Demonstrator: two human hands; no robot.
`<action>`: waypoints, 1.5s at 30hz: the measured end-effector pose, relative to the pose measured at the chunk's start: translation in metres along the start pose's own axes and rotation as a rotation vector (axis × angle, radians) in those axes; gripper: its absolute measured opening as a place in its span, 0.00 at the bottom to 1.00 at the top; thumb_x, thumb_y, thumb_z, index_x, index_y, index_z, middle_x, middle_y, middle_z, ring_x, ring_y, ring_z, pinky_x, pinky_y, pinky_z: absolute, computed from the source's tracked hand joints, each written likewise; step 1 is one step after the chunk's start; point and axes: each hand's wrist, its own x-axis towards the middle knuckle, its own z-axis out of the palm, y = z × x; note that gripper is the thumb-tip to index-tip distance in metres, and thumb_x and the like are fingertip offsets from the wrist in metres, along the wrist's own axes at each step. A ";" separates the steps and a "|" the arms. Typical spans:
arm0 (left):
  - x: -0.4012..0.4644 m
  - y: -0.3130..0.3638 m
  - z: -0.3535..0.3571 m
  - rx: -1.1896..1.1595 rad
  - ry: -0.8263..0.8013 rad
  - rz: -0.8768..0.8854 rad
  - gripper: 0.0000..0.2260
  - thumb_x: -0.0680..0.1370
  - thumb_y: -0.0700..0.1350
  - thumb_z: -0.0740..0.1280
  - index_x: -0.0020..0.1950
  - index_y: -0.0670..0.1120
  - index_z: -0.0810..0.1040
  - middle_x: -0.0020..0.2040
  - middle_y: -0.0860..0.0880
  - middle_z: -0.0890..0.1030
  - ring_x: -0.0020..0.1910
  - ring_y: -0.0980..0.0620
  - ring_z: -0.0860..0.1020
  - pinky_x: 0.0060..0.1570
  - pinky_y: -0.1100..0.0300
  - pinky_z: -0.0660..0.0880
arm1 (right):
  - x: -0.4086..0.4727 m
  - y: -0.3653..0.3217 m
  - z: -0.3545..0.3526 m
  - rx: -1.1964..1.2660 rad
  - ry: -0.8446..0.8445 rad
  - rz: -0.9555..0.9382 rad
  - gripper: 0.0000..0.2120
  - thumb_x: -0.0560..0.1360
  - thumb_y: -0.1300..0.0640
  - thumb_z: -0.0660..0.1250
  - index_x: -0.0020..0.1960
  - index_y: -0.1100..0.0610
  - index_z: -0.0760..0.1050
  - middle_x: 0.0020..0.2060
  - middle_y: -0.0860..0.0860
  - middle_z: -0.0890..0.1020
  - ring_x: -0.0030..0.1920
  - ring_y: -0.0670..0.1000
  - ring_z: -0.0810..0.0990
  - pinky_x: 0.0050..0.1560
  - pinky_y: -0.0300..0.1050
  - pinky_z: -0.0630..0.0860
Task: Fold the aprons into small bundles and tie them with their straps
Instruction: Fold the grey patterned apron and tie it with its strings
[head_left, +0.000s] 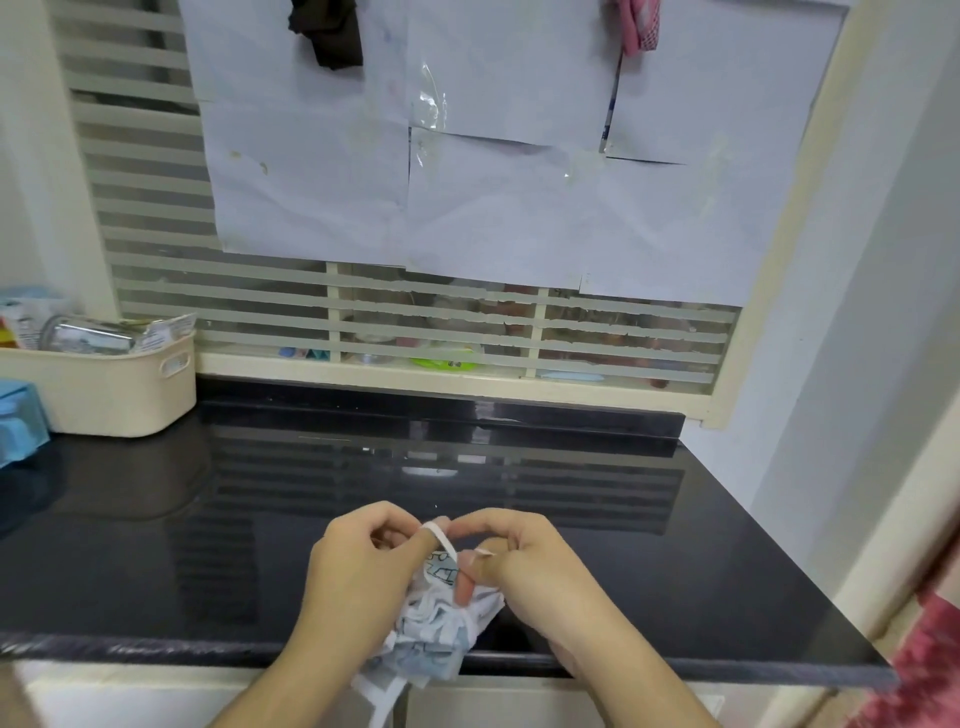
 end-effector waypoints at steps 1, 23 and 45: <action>0.000 0.003 0.003 -0.065 -0.010 -0.029 0.11 0.73 0.55 0.79 0.37 0.50 0.85 0.34 0.47 0.84 0.33 0.48 0.81 0.35 0.57 0.79 | -0.001 -0.003 0.001 -0.020 -0.039 0.022 0.12 0.82 0.60 0.65 0.55 0.46 0.85 0.39 0.54 0.88 0.49 0.47 0.86 0.51 0.38 0.73; -0.013 0.006 0.000 -0.303 -0.312 -0.099 0.05 0.77 0.42 0.75 0.49 0.50 0.90 0.46 0.46 0.89 0.48 0.47 0.88 0.55 0.51 0.83 | 0.002 0.013 0.015 0.102 0.154 0.019 0.14 0.71 0.70 0.65 0.30 0.59 0.79 0.38 0.60 0.86 0.44 0.52 0.85 0.51 0.44 0.81; -0.009 -0.009 0.020 -0.083 -0.263 0.096 0.09 0.84 0.39 0.66 0.43 0.42 0.78 0.31 0.46 0.80 0.29 0.55 0.70 0.33 0.64 0.69 | -0.005 0.051 -0.005 -0.635 0.154 -0.240 0.03 0.82 0.53 0.59 0.50 0.49 0.66 0.51 0.46 0.69 0.49 0.48 0.74 0.54 0.51 0.76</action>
